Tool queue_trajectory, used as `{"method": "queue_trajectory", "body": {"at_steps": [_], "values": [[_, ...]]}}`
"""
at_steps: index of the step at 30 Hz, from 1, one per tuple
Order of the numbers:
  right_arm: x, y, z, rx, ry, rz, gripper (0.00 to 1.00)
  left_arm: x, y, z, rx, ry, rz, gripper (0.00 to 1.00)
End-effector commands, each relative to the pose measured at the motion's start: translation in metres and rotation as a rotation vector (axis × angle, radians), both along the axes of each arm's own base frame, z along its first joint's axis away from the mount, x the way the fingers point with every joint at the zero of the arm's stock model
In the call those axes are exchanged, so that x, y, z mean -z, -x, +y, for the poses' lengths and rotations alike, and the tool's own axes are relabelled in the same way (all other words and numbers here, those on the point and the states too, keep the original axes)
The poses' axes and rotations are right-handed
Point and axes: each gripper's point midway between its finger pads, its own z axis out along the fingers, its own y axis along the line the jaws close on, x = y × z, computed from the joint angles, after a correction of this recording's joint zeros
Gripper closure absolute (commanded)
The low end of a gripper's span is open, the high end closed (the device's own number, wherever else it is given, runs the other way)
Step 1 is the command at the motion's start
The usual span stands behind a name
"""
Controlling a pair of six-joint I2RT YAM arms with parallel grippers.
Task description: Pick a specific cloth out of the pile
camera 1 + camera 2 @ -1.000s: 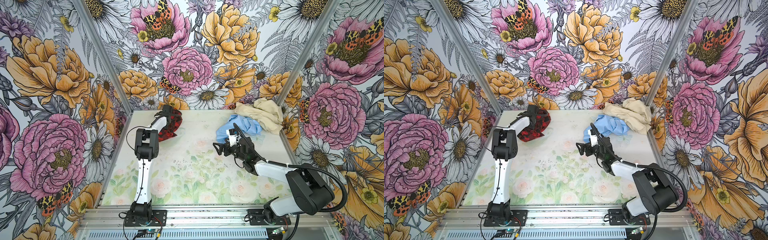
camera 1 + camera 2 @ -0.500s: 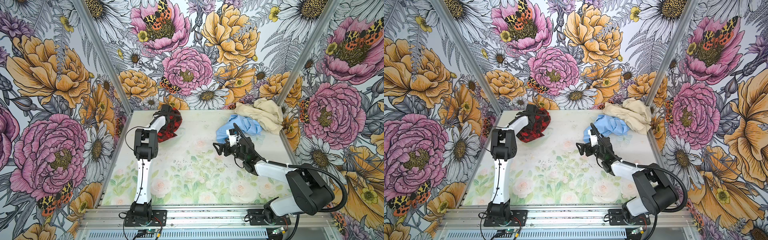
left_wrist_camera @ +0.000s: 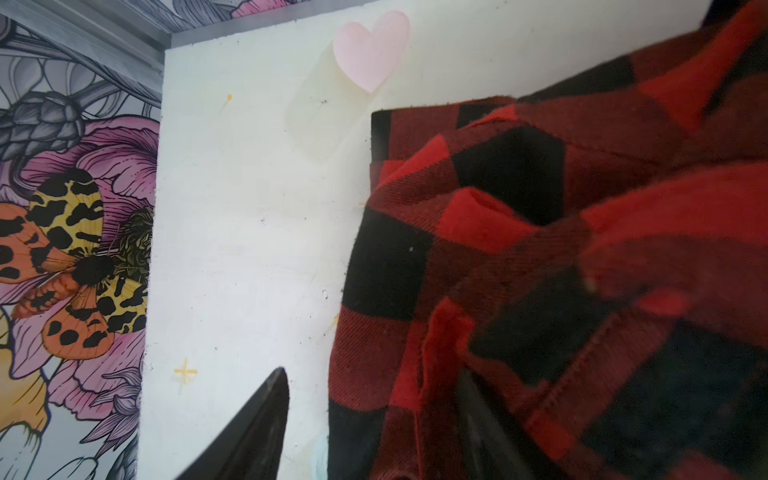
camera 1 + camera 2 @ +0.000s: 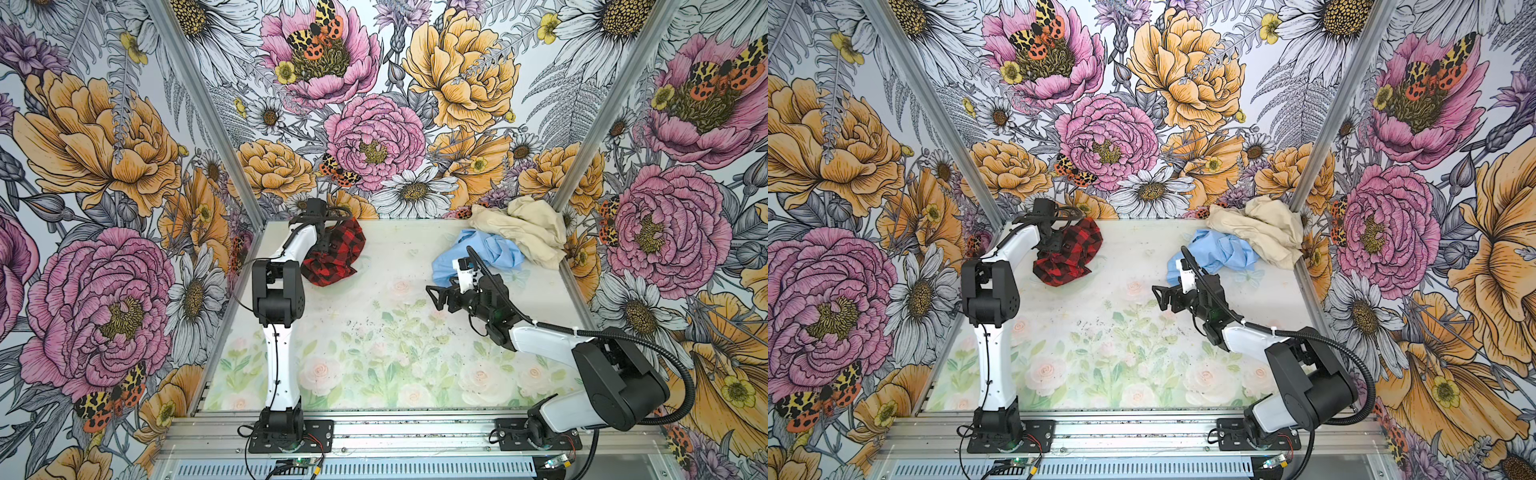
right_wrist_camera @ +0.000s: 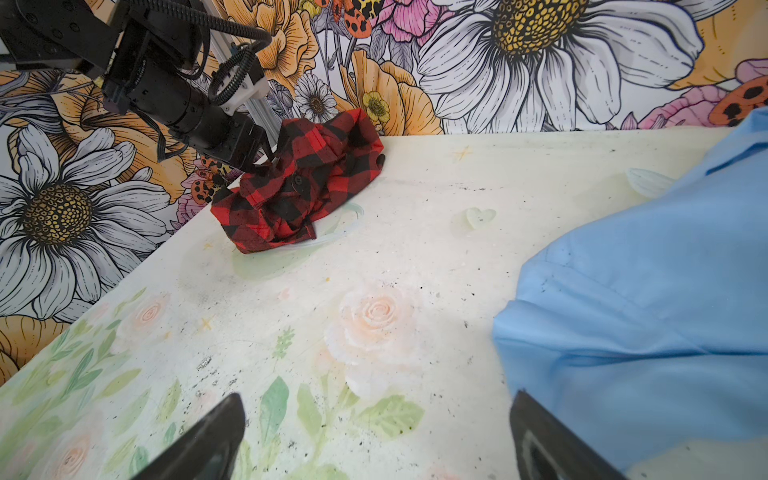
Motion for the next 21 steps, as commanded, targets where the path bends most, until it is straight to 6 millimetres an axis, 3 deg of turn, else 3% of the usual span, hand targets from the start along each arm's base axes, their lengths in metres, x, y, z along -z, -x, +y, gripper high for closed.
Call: {"method": "queue_trajectory", "body": {"at_steps": [1, 12, 15, 17, 19, 21], "values": [[-0.016, -0.001, -0.001, 0.000, -0.014, -0.041, 0.01, -0.029, 0.003, -0.007, 0.031, 0.078, -0.047, 0.34], [-0.011, -0.005, -0.005, 0.020, -0.022, -0.023, 0.01, -0.070, 0.013, -0.004, 0.057, 0.195, -0.134, 0.31], [-0.012, -0.010, -0.016, 0.053, -0.075, -0.002, 0.01, -0.095, 0.021, -0.012, 0.072, 0.245, -0.197, 0.20], [-0.011, -0.014, -0.030, 0.106, -0.096, 0.001, 0.01, -0.114, 0.031, -0.019, 0.068, 0.291, -0.268, 0.02], [-0.009, -0.017, -0.047, 0.187, -0.099, 0.011, 0.01, -0.138, 0.051, -0.022, 0.042, 0.326, -0.371, 0.01], [-0.009, -0.018, -0.069, 0.290, -0.076, 0.016, 0.01, -0.144, 0.078, -0.020, -0.020, 0.335, -0.466, 0.01]]}}
